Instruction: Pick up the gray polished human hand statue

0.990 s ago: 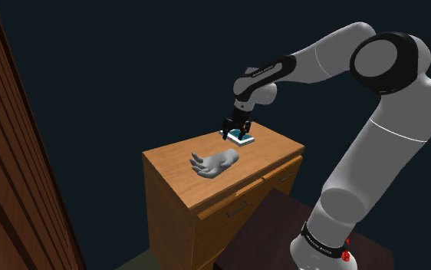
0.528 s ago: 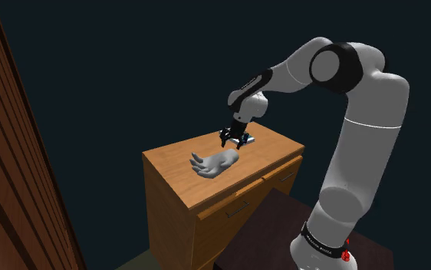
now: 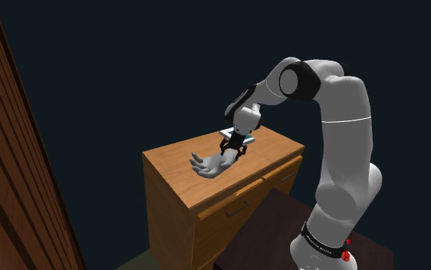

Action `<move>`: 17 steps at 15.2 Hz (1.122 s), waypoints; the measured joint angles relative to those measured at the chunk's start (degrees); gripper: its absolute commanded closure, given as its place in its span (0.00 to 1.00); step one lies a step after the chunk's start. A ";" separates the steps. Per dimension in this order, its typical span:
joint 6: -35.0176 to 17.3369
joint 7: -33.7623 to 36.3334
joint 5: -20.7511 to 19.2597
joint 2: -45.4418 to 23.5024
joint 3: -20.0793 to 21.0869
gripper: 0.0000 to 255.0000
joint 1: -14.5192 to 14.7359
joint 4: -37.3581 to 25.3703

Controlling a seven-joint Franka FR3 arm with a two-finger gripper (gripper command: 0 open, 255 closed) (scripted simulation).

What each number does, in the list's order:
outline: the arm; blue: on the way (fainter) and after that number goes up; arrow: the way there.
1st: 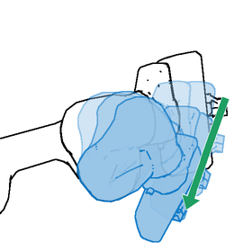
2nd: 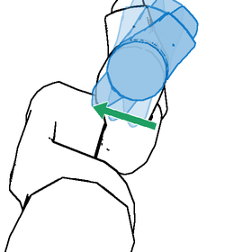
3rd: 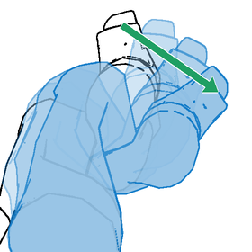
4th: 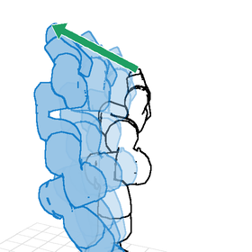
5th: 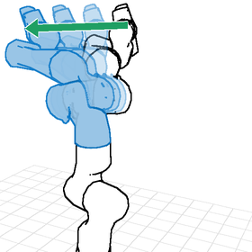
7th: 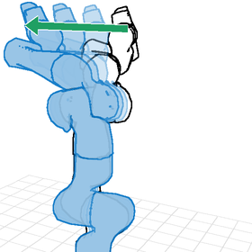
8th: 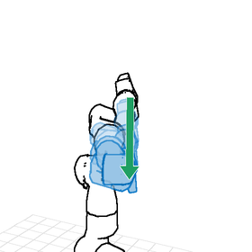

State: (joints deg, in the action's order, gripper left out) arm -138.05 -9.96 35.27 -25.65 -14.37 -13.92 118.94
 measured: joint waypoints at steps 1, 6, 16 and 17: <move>-0.59 -0.23 0.93 -0.89 0.33 0.00 -0.27 -0.07; -2.71 -2.23 3.46 -4.41 1.60 0.00 -1.36 -0.96; -3.94 -3.27 4.67 -6.23 2.33 1.00 -1.84 -1.52; -3.94 -3.27 4.68 -6.24 2.33 1.00 -1.84 -1.54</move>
State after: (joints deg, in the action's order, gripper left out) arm -141.99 -13.23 39.94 -31.89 -12.03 -15.76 117.41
